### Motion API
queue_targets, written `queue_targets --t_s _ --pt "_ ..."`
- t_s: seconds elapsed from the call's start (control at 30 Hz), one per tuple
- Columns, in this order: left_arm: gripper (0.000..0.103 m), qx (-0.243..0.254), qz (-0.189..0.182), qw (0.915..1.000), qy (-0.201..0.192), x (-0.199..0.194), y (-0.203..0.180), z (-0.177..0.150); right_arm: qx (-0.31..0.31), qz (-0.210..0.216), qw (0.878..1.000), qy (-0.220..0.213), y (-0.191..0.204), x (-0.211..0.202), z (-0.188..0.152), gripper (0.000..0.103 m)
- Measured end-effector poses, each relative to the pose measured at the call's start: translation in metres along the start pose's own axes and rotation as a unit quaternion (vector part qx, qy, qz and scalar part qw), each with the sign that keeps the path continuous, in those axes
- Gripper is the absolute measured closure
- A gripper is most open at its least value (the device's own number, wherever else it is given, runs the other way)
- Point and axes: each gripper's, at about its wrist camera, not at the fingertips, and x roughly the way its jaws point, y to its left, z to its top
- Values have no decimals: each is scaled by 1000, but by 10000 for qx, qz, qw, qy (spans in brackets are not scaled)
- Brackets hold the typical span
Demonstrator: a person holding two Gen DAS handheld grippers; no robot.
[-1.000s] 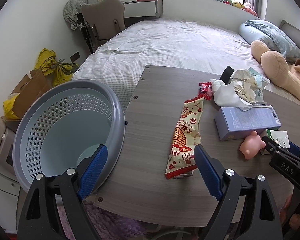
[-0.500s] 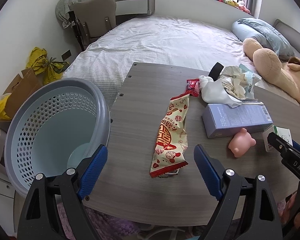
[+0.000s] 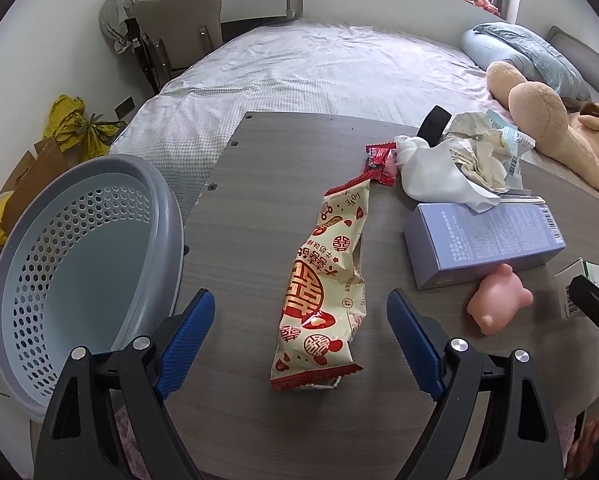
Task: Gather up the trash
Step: 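Close the left gripper on the red-and-white snack wrapper while the right gripper grasps the green-white medicine box, then carry both items over the blue basket and open both grippers to drop them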
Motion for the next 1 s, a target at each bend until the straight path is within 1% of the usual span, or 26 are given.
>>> queue_targets --t_s 0.13,0.27,0.37,0.4,0.43,0.47,0.53,0.67,0.73,0.83,1.0 --pt "19 -48 -42 9999 113 11 2 1 40 44 10000 -24 -3 -1 1 20" --pt "19 23 -4 9999 142 17 0 1 67 62 10000 -31 -4 -1 1 20" --pt "21 26 -114 9998 149 18 -2 1 71 65 9999 -30 -5 0 1 20" --pt "25 12 -140 9998 134 17 -1 1 66 58 10000 -30 -5 0 1 20" --pt "33 26 -137 9998 115 16 -1 1 65 58 10000 -32 -5 -1 1 20" --pt "38 59 -161 9998 86 15 -2 1 69 59 10000 -32 -5 -1 1 20" --pt "61 112 -204 9997 61 12 -3 1 71 64 9999 -44 -5 -1 1 20" --pt "62 120 -247 9996 84 8 -4 -1 55 92 9999 -71 -3 -5 1 20" --pt "63 81 -260 9996 32 2 -2 -3 14 90 9999 -102 0 -8 1 20" --pt "63 41 -230 9996 -137 -13 3 -4 -47 122 9998 -149 6 -14 2 20" --pt "63 -89 -185 9988 -441 -42 19 -6 -268 198 9991 -270 29 -26 2 20"
